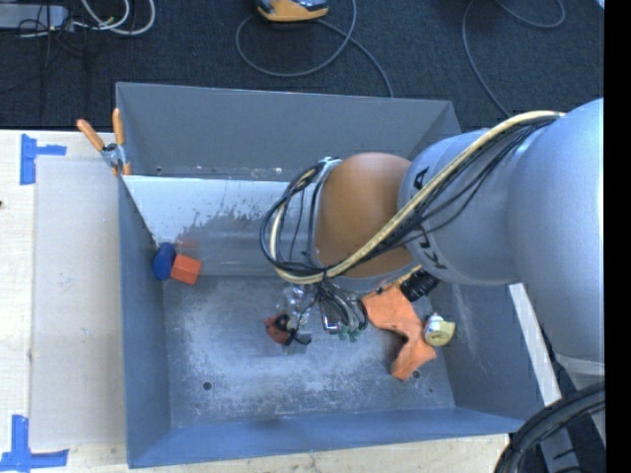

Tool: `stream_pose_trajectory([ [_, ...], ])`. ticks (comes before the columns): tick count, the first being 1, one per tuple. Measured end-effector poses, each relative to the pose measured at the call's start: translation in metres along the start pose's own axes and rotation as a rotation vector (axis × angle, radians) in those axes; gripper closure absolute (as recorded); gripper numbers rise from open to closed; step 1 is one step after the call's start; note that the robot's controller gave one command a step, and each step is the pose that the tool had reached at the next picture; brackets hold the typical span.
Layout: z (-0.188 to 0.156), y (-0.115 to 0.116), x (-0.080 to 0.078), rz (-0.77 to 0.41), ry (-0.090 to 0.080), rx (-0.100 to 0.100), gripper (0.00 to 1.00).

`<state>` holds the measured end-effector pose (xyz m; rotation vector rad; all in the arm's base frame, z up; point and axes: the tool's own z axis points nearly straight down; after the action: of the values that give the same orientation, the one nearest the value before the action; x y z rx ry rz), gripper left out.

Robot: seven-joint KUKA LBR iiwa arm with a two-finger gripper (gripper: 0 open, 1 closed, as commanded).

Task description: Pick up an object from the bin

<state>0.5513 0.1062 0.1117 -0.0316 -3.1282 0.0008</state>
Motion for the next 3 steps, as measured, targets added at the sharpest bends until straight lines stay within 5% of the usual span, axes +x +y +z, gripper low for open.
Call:
stream_pose_trajectory([
  [1, -0.014, 0.001, -0.008, 0.008, -0.015, -0.003, 1.00],
  [2, -0.027, -0.001, 0.002, 0.007, 0.012, 0.002, 1.00],
  [3, -0.033, 0.010, -0.028, 0.004, -0.026, -0.006, 1.00],
])
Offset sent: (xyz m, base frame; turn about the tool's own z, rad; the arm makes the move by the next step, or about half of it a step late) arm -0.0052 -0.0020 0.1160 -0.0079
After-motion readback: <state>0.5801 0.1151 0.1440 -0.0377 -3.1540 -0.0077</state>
